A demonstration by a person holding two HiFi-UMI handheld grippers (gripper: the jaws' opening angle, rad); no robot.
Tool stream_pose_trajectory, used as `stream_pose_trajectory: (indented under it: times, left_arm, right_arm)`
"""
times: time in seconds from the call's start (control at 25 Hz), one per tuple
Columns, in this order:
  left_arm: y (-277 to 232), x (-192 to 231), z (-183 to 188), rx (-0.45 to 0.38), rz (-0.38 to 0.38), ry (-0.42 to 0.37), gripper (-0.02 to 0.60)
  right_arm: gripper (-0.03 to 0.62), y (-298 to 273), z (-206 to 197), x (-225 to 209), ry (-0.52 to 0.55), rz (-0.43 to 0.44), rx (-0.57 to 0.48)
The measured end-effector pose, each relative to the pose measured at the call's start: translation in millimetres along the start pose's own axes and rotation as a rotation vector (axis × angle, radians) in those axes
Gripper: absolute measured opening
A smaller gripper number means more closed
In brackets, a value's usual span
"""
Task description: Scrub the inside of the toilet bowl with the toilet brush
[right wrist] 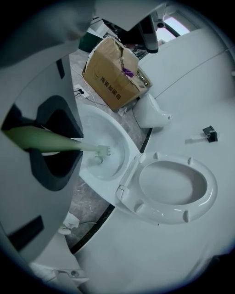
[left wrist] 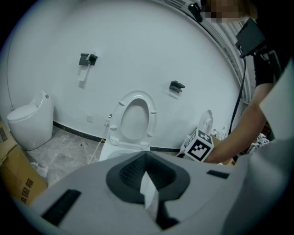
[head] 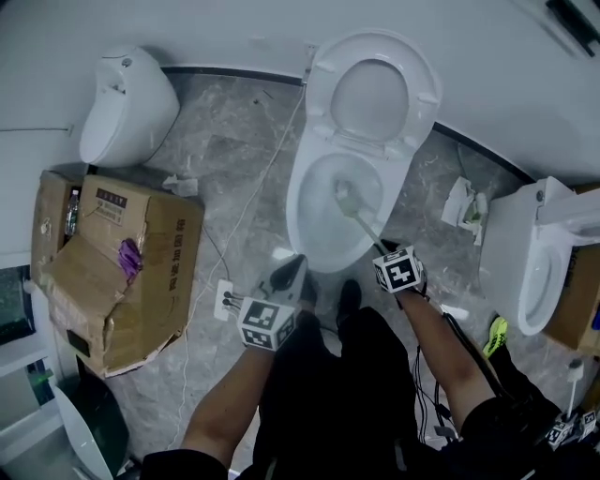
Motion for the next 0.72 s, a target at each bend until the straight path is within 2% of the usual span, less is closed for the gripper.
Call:
stream_pose_trajectory:
  times: [0.28, 0.44, 0.72]
  left_arm:
    - [27.9, -23.8, 39.7, -0.073, 0.043, 0.000, 0.008]
    - [46.0, -38.8, 58.5, -0.109, 0.056, -0.016, 0.008]
    - [82.8, -54.1, 89.5, -0.166, 0.090, -0.040, 0.009]
  right_arm:
    - [0.092, 46.2, 26.5, 13.0, 0.004, 0.056, -0.078]
    - [0.092, 77.9, 46.4, 22.1, 0.045, 0.079, -0.141]
    - [0.092, 128.3, 68.6, 29.1, 0.052, 0.084, -0.224]
Point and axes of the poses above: the fingertips, and each gripper's own axes: y backward along the fingers, x to its left, z out of its top, the point moved 2 cm from there along y, backward along the fingers, and after that the axes turned 5 degrees about -z, right-handed, at the moved point
